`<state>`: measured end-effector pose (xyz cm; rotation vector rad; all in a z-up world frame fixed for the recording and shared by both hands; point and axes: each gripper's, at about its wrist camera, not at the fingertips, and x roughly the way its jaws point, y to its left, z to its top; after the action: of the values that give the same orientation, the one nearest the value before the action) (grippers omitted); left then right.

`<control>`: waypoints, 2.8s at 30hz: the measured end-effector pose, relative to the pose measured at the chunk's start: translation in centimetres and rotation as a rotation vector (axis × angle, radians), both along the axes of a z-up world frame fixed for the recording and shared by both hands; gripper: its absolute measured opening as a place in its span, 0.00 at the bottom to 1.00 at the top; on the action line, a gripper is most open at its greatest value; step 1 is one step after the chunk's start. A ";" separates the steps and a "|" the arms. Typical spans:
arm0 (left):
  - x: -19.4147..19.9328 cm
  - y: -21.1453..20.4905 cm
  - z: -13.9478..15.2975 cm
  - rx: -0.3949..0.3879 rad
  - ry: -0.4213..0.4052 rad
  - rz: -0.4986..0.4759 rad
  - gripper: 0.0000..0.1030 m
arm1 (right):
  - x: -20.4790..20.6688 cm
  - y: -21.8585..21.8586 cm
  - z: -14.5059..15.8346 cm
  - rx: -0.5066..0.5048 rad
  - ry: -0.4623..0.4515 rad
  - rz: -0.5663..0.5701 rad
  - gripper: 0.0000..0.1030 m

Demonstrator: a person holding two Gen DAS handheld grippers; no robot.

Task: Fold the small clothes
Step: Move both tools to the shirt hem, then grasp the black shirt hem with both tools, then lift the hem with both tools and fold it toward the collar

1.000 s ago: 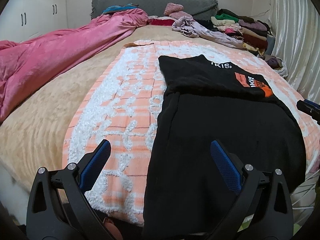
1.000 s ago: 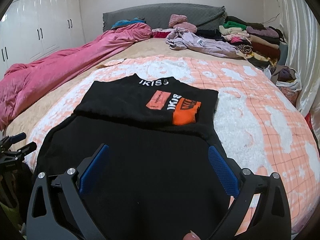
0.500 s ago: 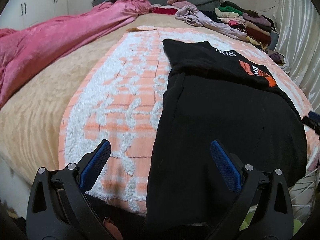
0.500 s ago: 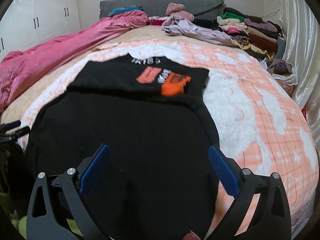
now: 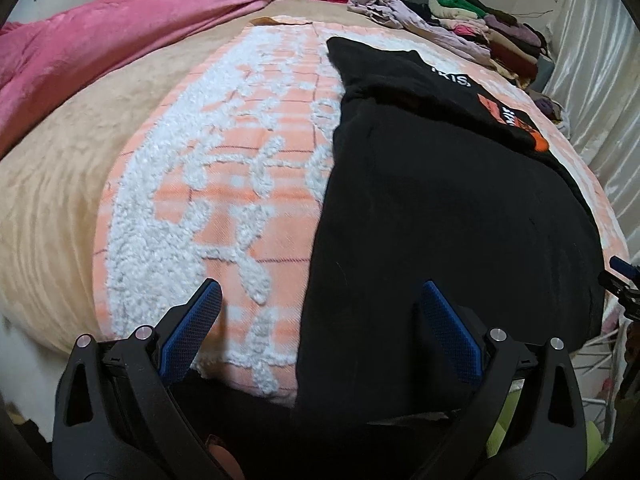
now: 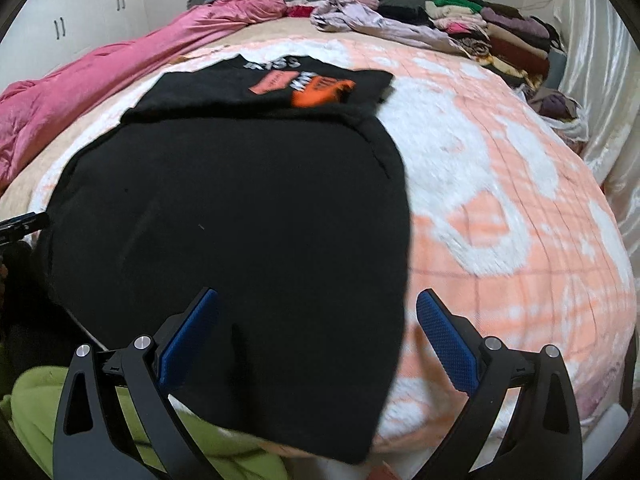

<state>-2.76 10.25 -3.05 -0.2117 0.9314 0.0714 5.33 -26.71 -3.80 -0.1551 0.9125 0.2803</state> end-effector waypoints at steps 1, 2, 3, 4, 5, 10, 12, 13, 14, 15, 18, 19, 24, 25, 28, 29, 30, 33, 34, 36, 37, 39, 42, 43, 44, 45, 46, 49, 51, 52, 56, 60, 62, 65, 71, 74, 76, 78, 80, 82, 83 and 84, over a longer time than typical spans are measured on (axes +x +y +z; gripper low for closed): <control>-0.2 -0.1 0.0 -0.006 -0.006 -0.003 0.89 | -0.1 -0.5 -0.1 -0.003 0.005 -0.011 0.96; -0.3 -0.1 0.0 -0.010 -0.010 -0.004 0.85 | -0.2 -0.8 -0.1 -0.005 0.009 -0.016 0.96; -0.3 -0.1 0.0 -0.014 -0.012 -0.007 0.82 | -0.4 -1.3 -0.2 -0.006 0.014 -0.023 0.96; -0.4 -0.2 0.0 -0.017 -0.011 -0.011 0.82 | -0.5 -1.6 -0.4 -0.005 0.021 -0.026 0.96; -0.4 -0.3 -0.1 -0.018 -0.009 -0.015 0.81 | -0.6 -1.9 -0.5 -0.002 0.029 -0.027 0.96; -0.3 -1.1 -0.6 -0.016 0.008 -0.045 0.67 | -0.8 -2.5 -1.6 0.045 0.080 -0.040 0.96; -0.3 -1.4 -0.7 -0.020 0.010 -0.058 0.59 | -0.8 -2.5 -2.0 0.067 0.098 -0.034 0.95; -0.3 -1.6 -0.8 -0.012 0.014 -0.061 0.59 | -0.8 -2.5 -2.3 0.087 0.112 -0.026 0.95; -0.3 -1.6 -0.8 -0.009 0.015 -0.063 0.57 | -0.9 -2.5 -2.7 0.102 0.131 -0.017 0.95; -0.2 -1.7 -0.8 -0.007 0.016 -0.065 0.56 | -0.9 -2.5 -2.9 0.106 0.143 -0.013 0.95; -0.1 -1.5 -0.9 -0.014 0.016 -0.064 0.53 | -1.2 -2.5 -3.1 0.102 0.136 -0.017 0.83; -0.1 -1.5 -0.9 -0.016 0.016 -0.064 0.52 | -1.3 -2.7 -2.9 0.106 0.131 -0.029 0.73; -0.2 -1.6 -0.9 -0.009 0.011 -0.062 0.38 | -1.8 -4.0 -2.0 0.193 0.157 -0.006 0.19; -0.3 -1.6 -0.9 -0.010 0.009 -0.063 0.36 | -1.9 -4.1 -1.9 0.211 0.163 0.005 0.18; -0.4 -1.7 -0.8 -0.015 0.003 -0.074 0.27 | -2.1 -4.3 -1.9 0.216 0.161 0.012 0.18; -0.4 -1.7 -0.8 -0.016 0.004 -0.079 0.24 | -2.0 -4.5 -2.1 0.230 0.168 0.007 0.19; -0.4 -1.7 -0.8 -0.015 0.003 -0.079 0.24 | -1.9 -4.6 -2.2 0.243 0.175 0.007 0.21; -0.3 -1.7 -0.9 -0.022 0.011 -0.081 0.25 | -2.0 -4.9 -2.6 0.257 0.179 0.010 0.22; -0.2 -1.7 -0.9 -0.023 0.012 -0.080 0.25 | -2.0 -4.9 -2.6 0.257 0.177 0.013 0.23; -0.2 -1.8 -0.9 -0.018 0.015 -0.083 0.26 | -2.1 -4.9 -2.6 0.261 0.174 0.015 0.23; -0.2 -1.9 -0.9 -0.011 0.017 -0.085 0.26 | -2.0 -4.8 -2.7 0.261 0.172 0.015 0.23; -0.1 -2.0 -1.0 -0.006 0.020 -0.089 0.30 | -2.1 -4.8 -2.7 0.260 0.167 0.019 0.23; 0.0 -2.3 -1.0 0.000 0.025 -0.092 0.32 | -2.3 -4.5 -2.4 0.263 0.154 0.031 0.27; 0.0 -2.3 -1.0 0.004 0.025 -0.092 0.32 | -2.4 -4.4 -2.3 0.262 0.147 0.037 0.27; 0.0 -2.4 -1.0 0.005 0.023 -0.089 0.32 | -2.5 -4.4 -2.3 0.261 0.141 0.041 0.27; 0.0 -2.4 -1.0 0.009 0.023 -0.087 0.31 | -2.5 -4.3 -2.4 0.263 0.141 0.040 0.27; 0.0 -2.5 -1.0 0.019 0.022 -0.084 0.29 | -2.5 -4.5 -2.5 0.272 0.143 0.040 0.27; 0.0 -2.9 -0.8 0.034 0.018 -0.089 0.16 | -2.7 -4.7 -2.5 0.276 0.141 0.040 0.21; 0.0 -3.4 -0.6 0.053 0.013 -0.098 0.08 | -2.6 -4.9 -2.1 0.280 0.137 0.039 0.16; 0.0 -3.8 -0.5 0.071 0.010 -0.105 0.08 | -2.6 -5.1 -1.9 0.289 0.137 0.041 0.14; 0.0 -3.7 0.0 0.048 -0.009 -0.101 0.06 | -2.6 -5.3 -0.7 0.317 0.119 0.061 0.10; -0.2 -3.0 0.9 -0.021 -0.041 -0.082 0.06 | -2.5 -5.1 0.2 0.324 0.095 0.082 0.10; -0.3 -2.9 1.3 -0.046 -0.056 -0.082 0.06 | -2.3 -5.3 0.8 0.353 0.087 0.082 0.10; -0.2 -2.6 2.2 -0.092 -0.079 -0.082 0.06 | -2.0 -5.4 1.7 0.384 0.057 0.094 0.10; 1.2 -2.6 4.2 -0.143 -0.124 -0.095 0.05 | -0.5 -5.7 3.8 0.422 -0.019 0.089 0.07; 2.4 -2.3 5.3 -0.163 -0.145 -0.088 0.05 | 0.6 -6.0 4.8 0.454 -0.059 0.083 0.07; 3.2 -1.9 6.0 -0.174 -0.160 -0.073 0.05 | 1.5 -5.9 5.3 0.464 -0.082 0.080 0.07; 4.2 -1.6 6.7 -0.184 -0.175 -0.062 0.05 | 2.4 -5.8 5.8 0.473 -0.103 0.076 0.07; 5.1 -1.1 7.5 -0.186 -0.189 -0.051 0.05 | 3.6 -5.7 6.4 0.492 -0.118 0.077 0.07; 6.1 -0.7 8.2 -0.184 -0.199 -0.041 0.05 | 4.6 -5.6 6.8 0.494 -0.134 0.074 0.07; 6.6 -0.6 8.5 -0.183 -0.204 -0.037 0.05 | 5.3 -5.5 7.1 0.497 -0.146 0.068 0.07; 6.9 -0.4 8.7 -0.181 -0.207 -0.034 0.05 | 5.7 -5.5 7.3 0.501 -0.153 0.066 0.07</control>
<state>4.15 9.84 5.66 -0.3638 0.7351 -0.0662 11.07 -32.20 3.49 0.2539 0.6637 0.5417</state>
